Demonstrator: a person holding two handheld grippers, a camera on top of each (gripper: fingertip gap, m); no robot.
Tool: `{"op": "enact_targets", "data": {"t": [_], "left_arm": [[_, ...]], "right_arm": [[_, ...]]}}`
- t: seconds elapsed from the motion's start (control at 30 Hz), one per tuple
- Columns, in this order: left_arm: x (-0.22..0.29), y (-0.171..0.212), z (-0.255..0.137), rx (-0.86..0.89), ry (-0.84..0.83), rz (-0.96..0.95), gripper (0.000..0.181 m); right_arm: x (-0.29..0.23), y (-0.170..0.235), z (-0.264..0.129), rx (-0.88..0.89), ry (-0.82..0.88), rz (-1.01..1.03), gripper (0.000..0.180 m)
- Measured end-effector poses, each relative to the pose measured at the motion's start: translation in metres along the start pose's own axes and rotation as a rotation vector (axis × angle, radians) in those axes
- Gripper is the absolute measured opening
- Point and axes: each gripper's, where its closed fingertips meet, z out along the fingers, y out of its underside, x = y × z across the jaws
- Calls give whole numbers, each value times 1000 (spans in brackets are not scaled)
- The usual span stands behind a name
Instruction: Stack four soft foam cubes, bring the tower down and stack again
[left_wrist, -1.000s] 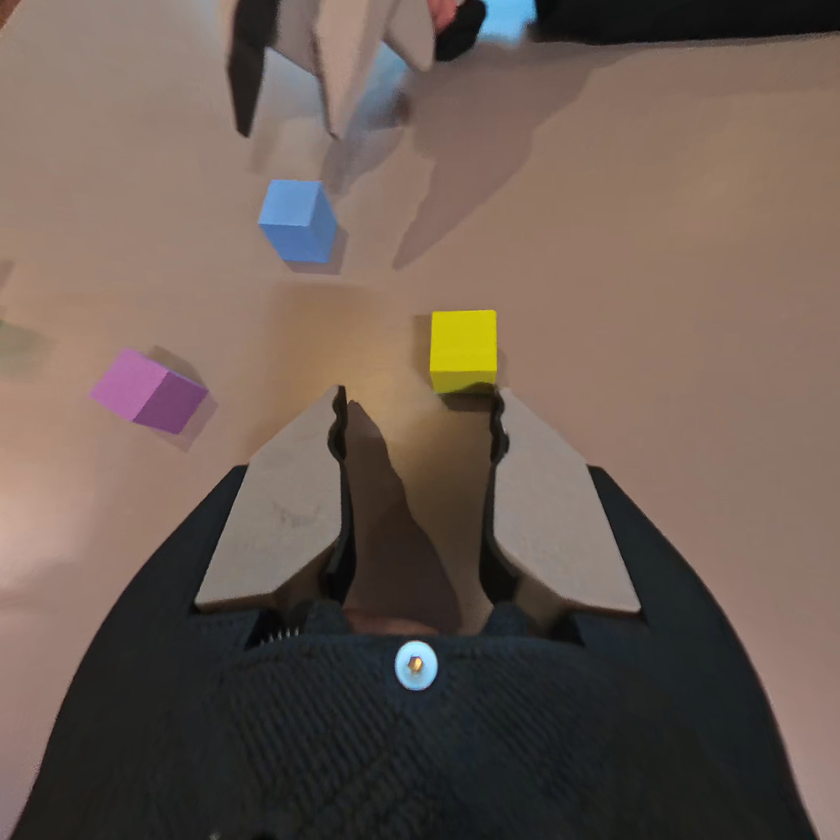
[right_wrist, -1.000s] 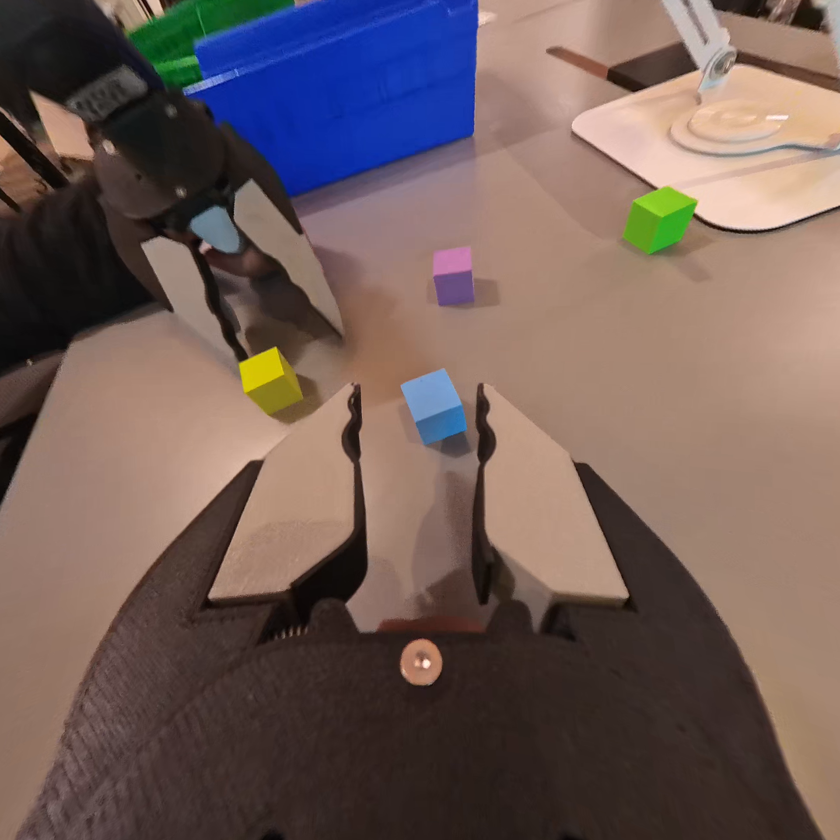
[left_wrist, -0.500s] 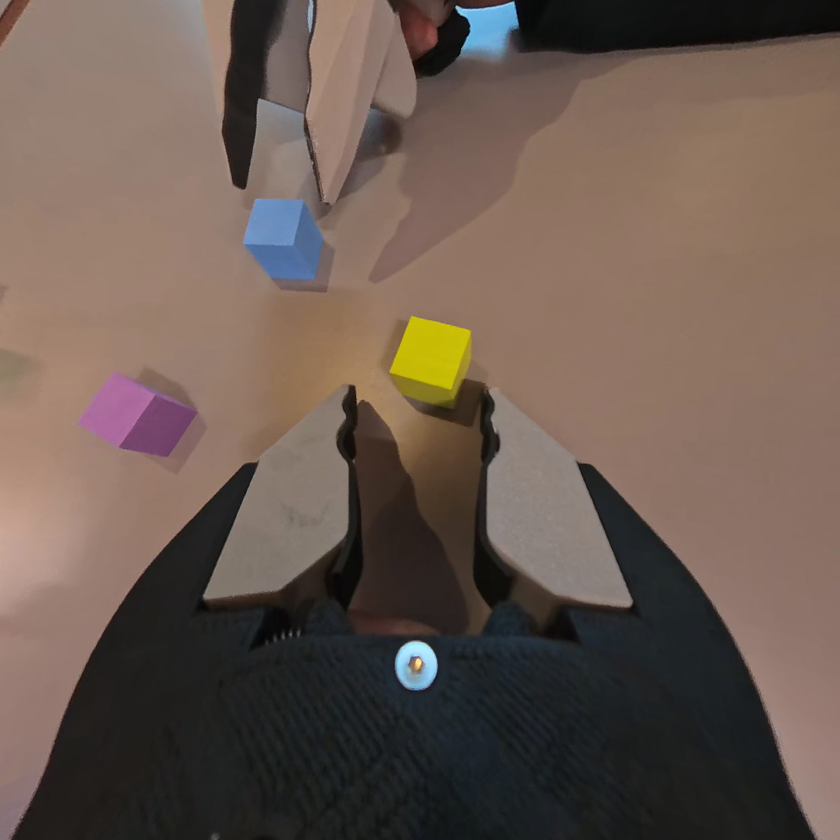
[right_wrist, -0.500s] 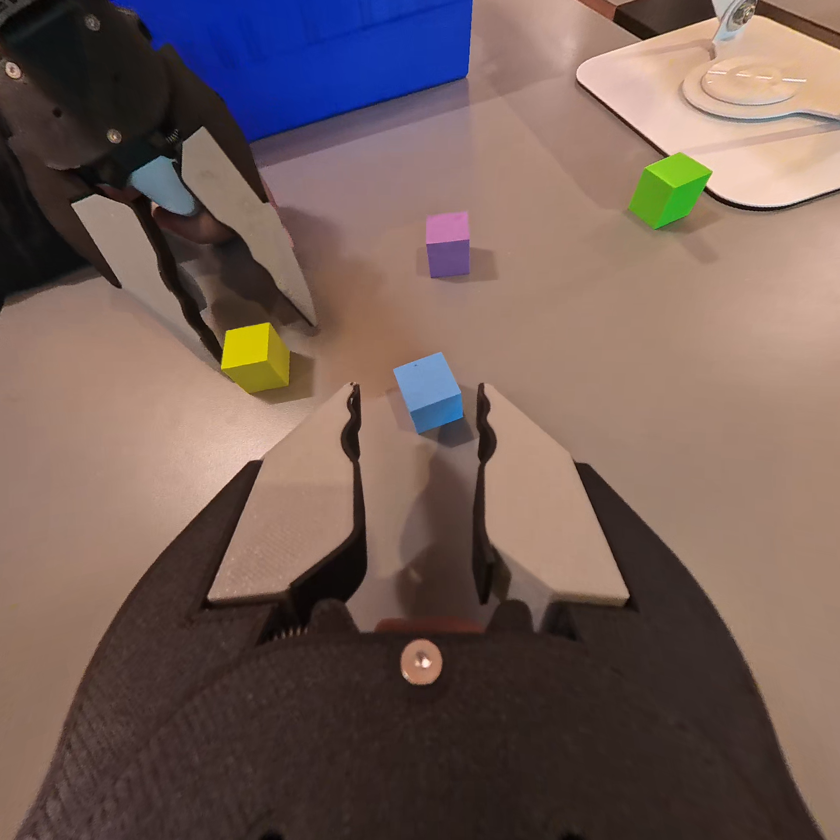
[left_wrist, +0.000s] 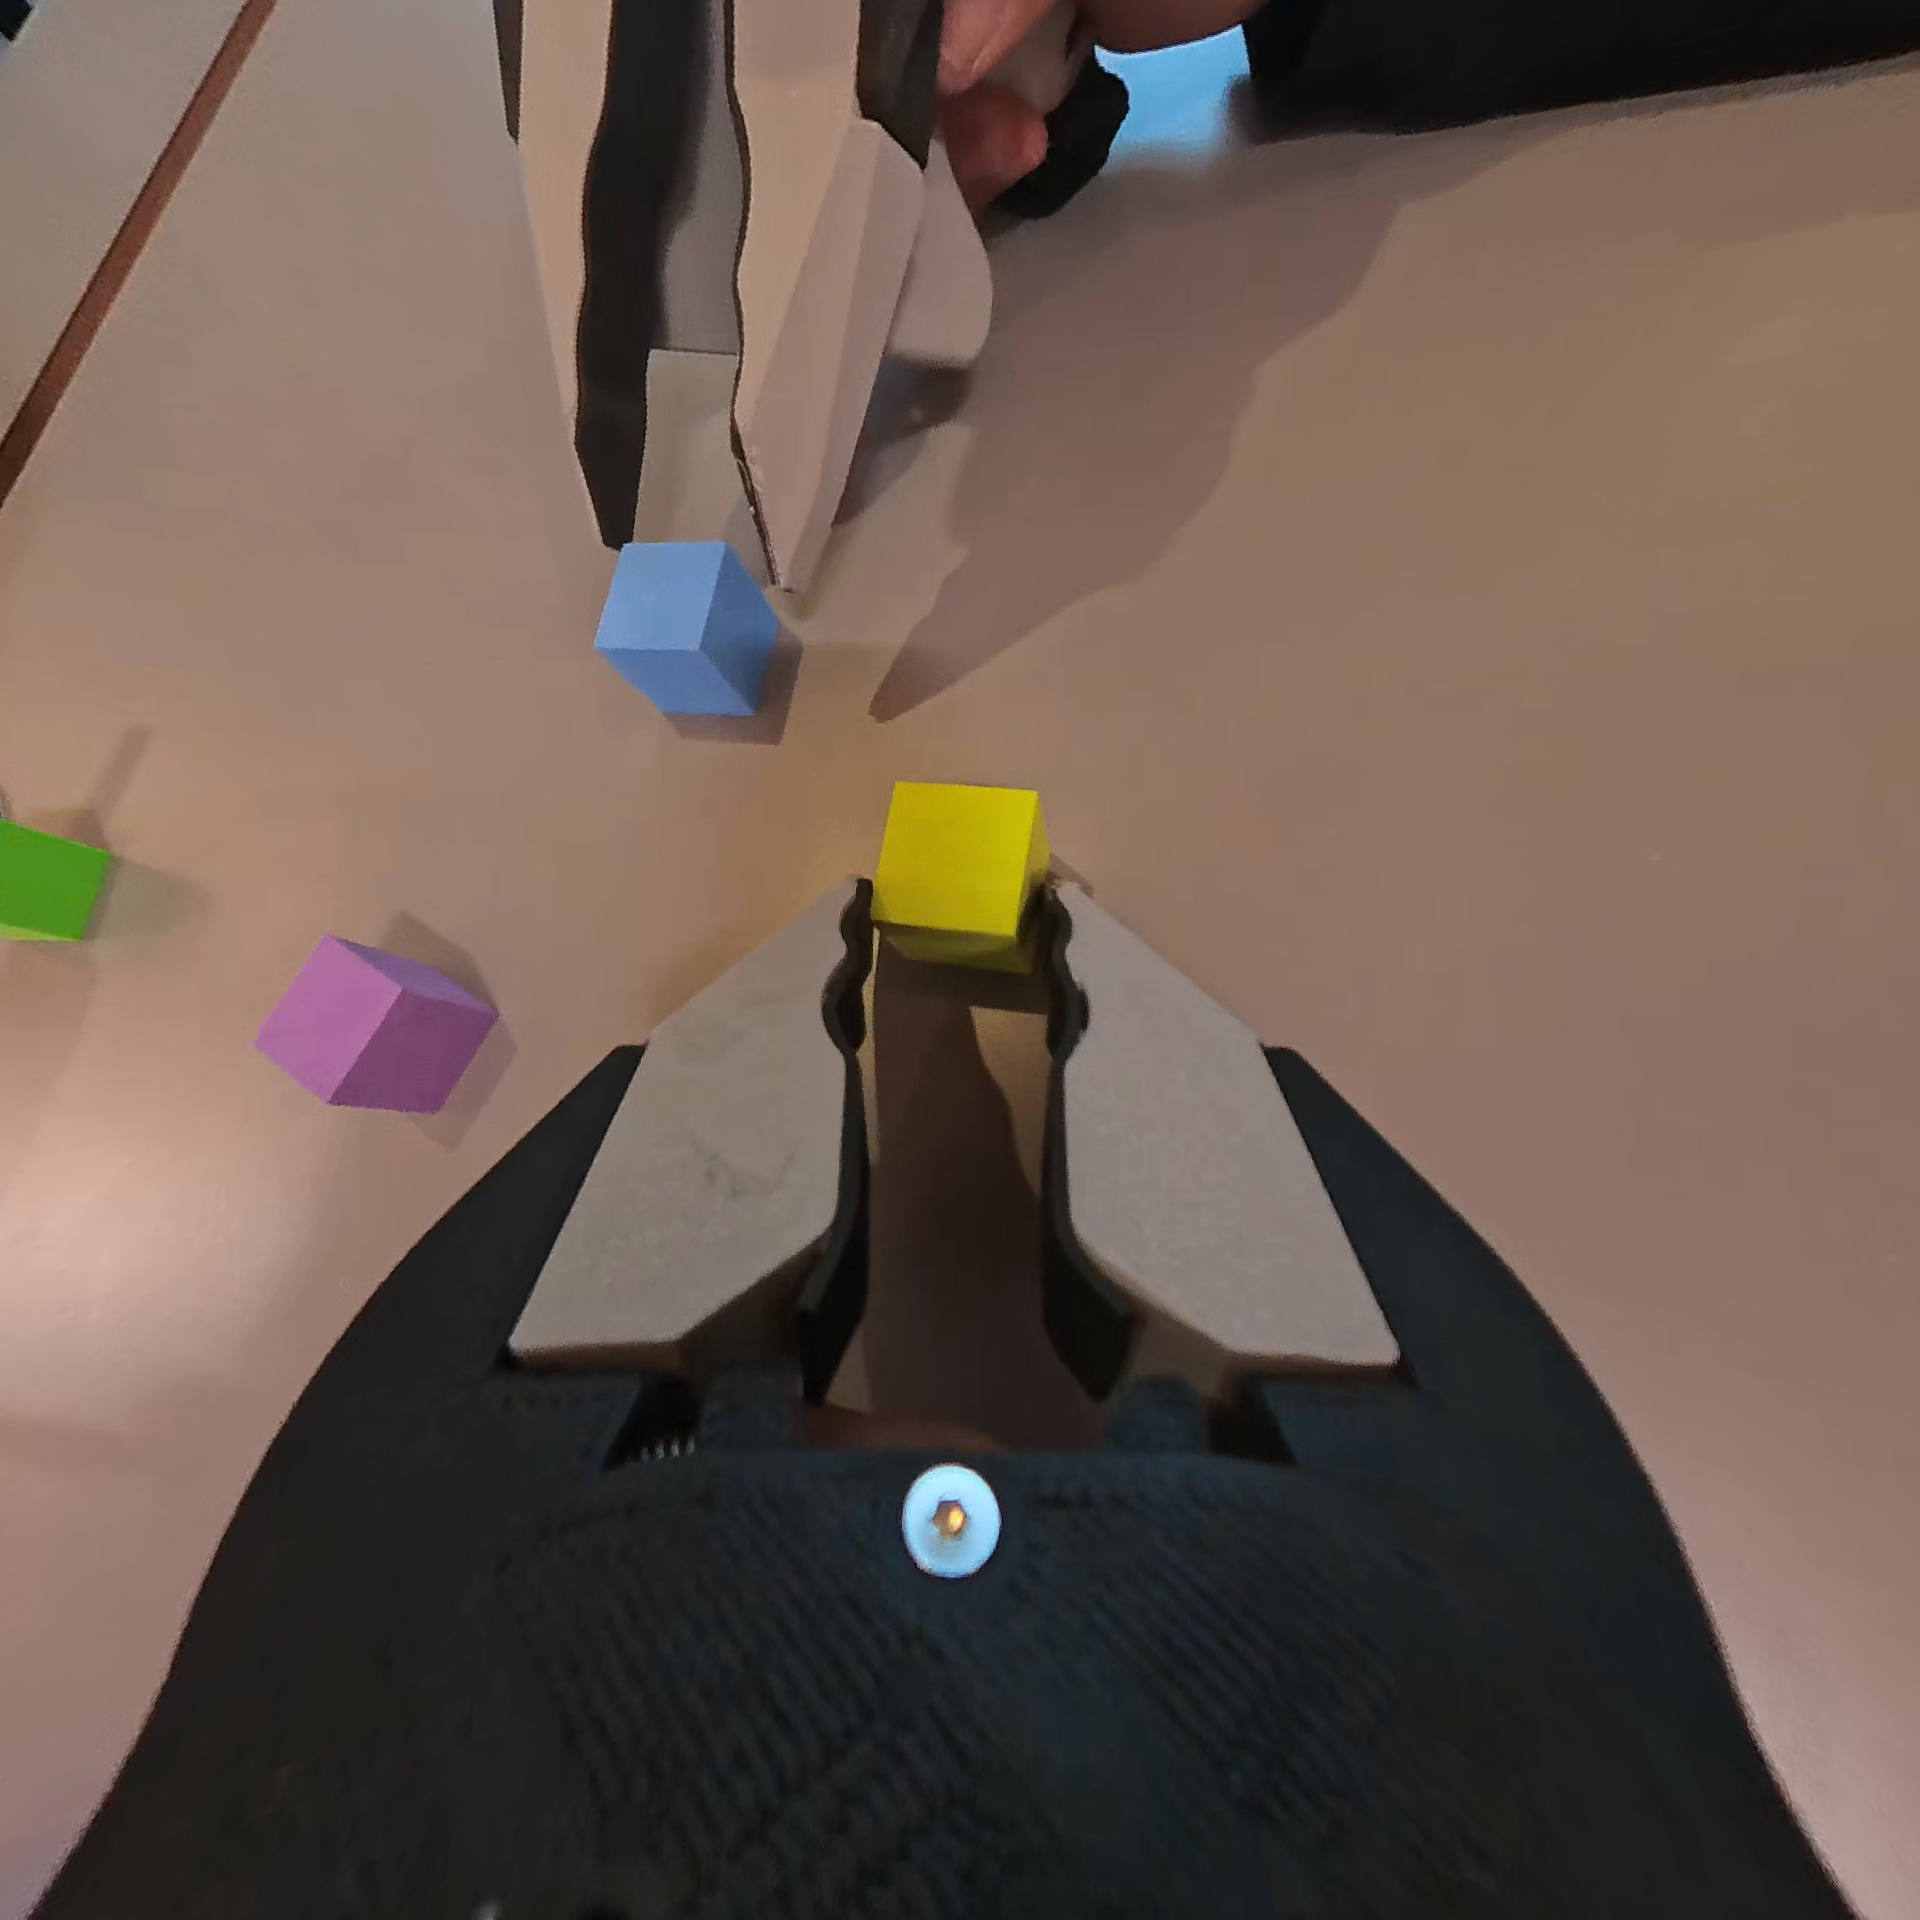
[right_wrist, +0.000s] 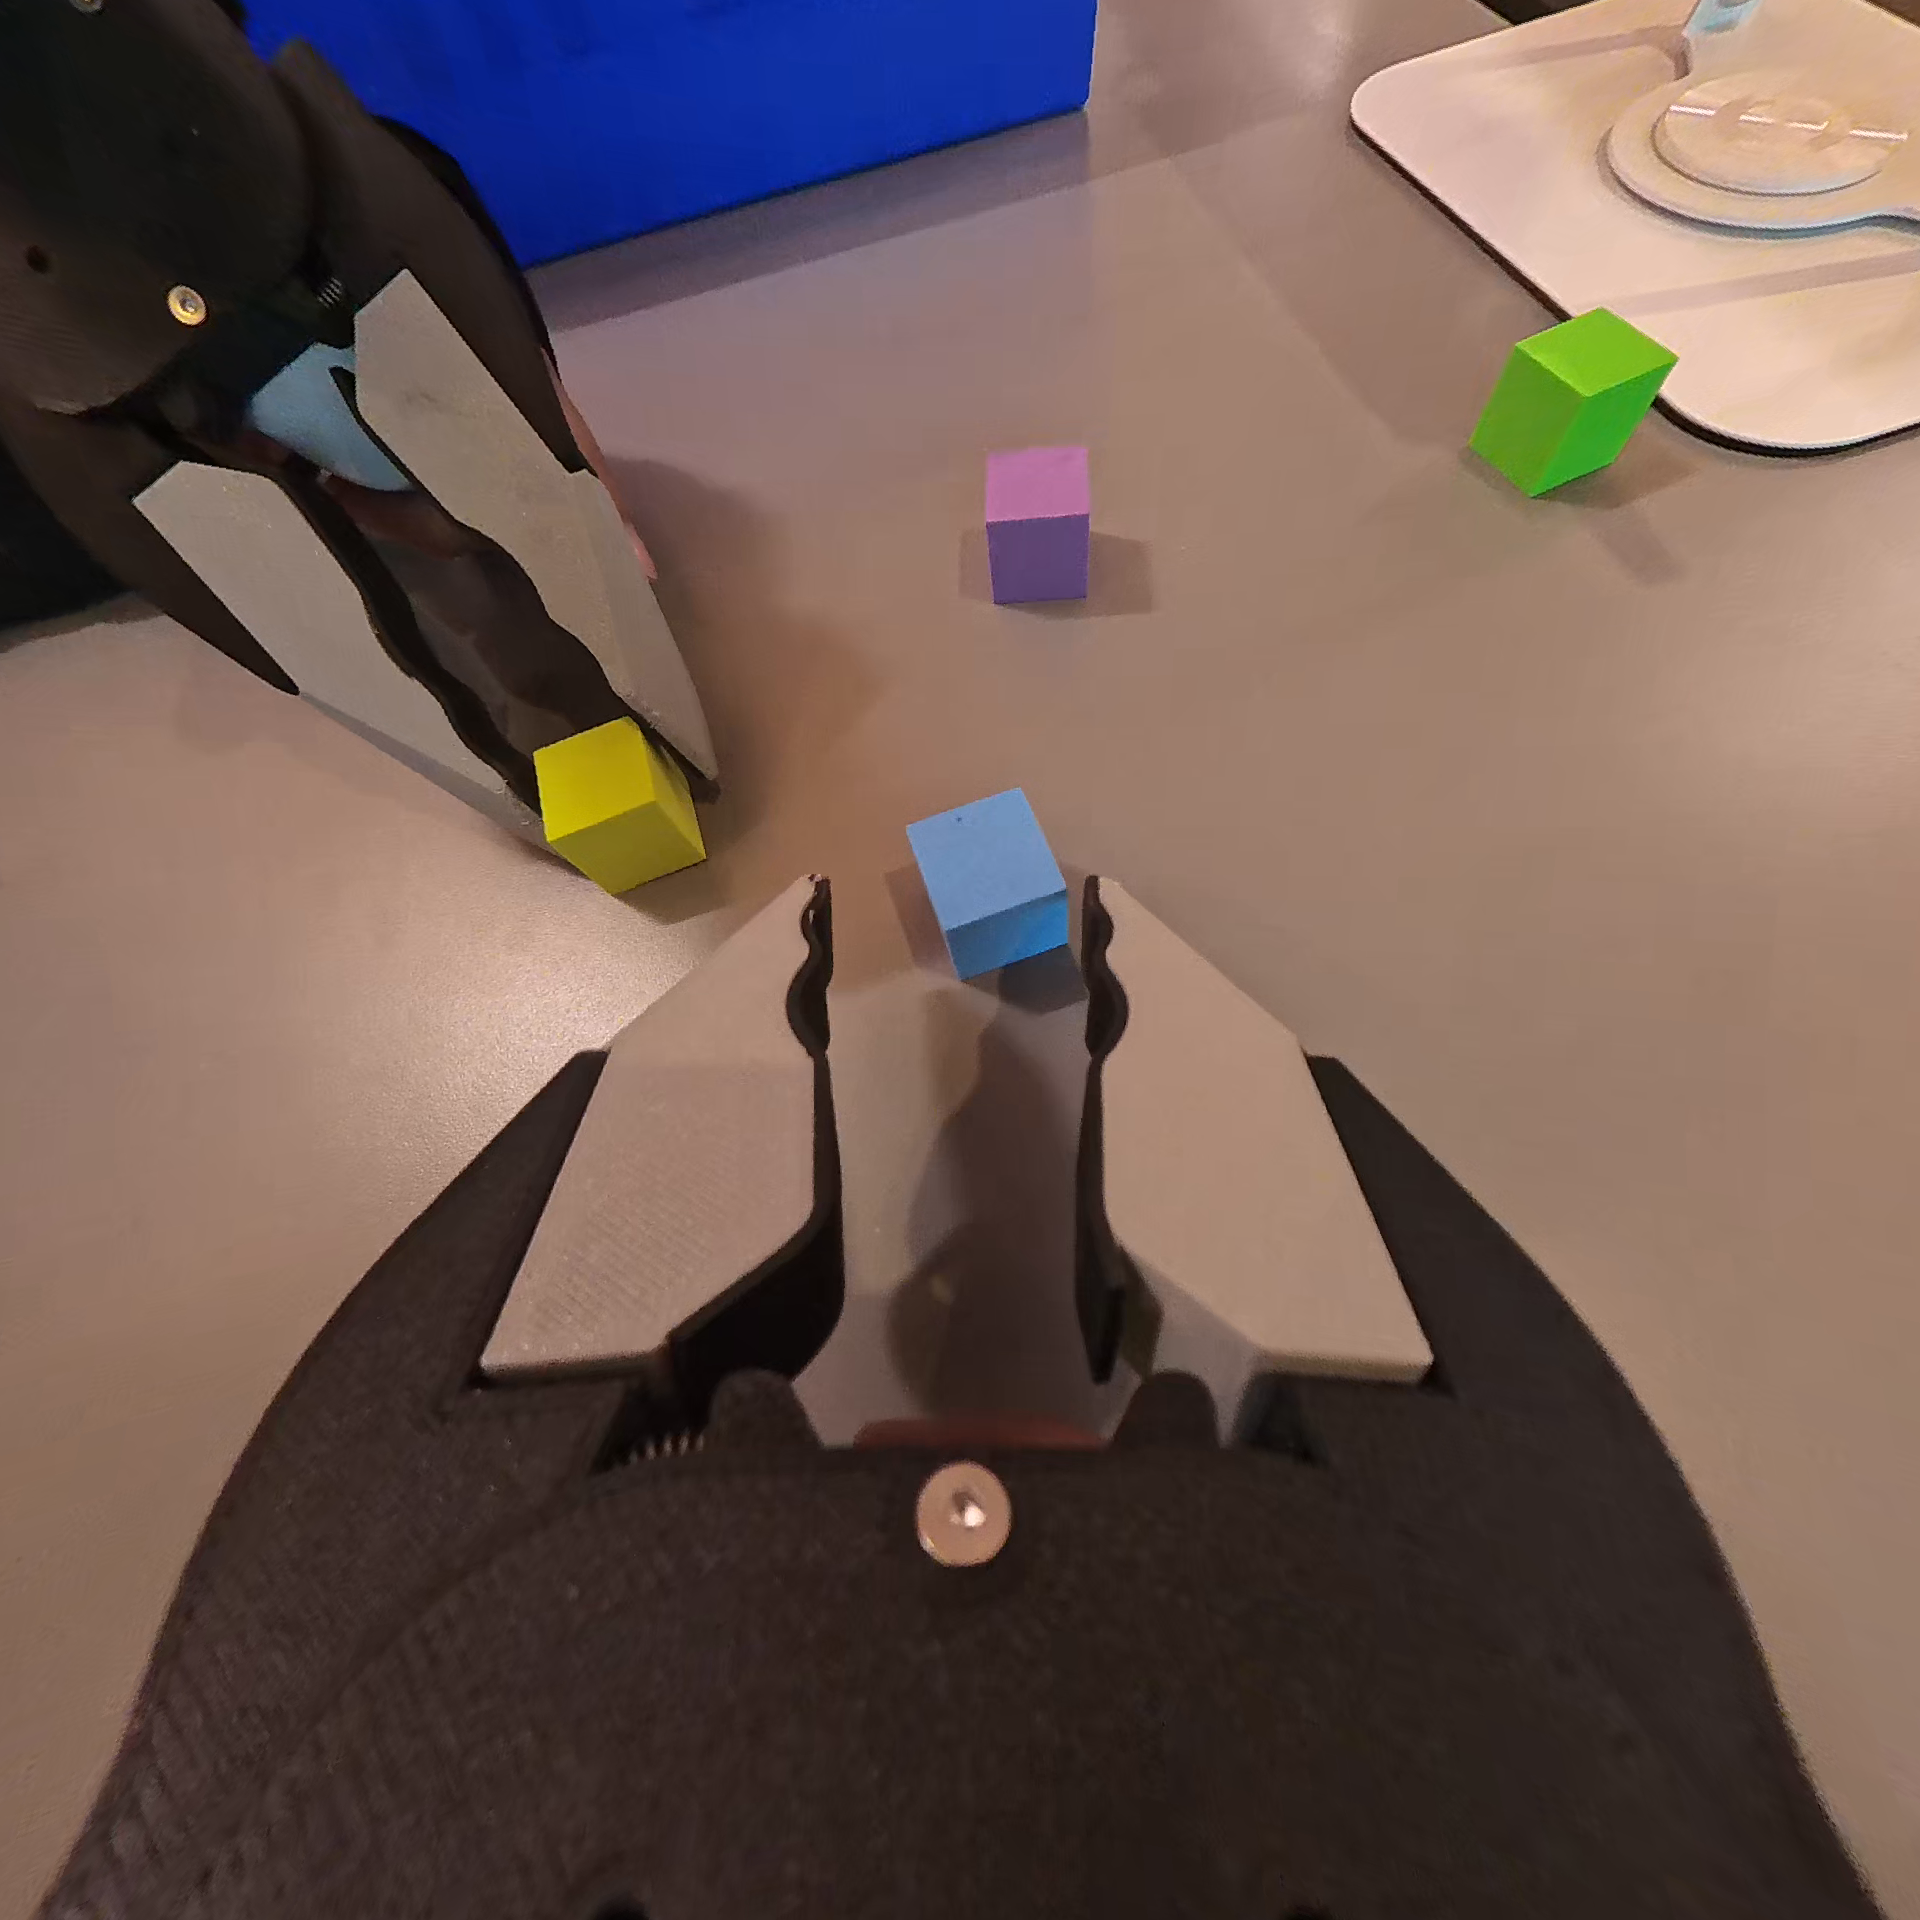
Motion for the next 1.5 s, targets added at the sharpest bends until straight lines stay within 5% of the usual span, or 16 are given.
{"op": "enact_targets", "data": {"t": [0.5, 1.5], "left_arm": [[-1, 1, -2, 2, 20, -58, 54], [-9, 8, -2, -22, 44, -177, 46]], "right_arm": [[5, 3, 2, -22, 29, 14, 52], [-1, 6, 15, -90, -1, -210, 26]]}}
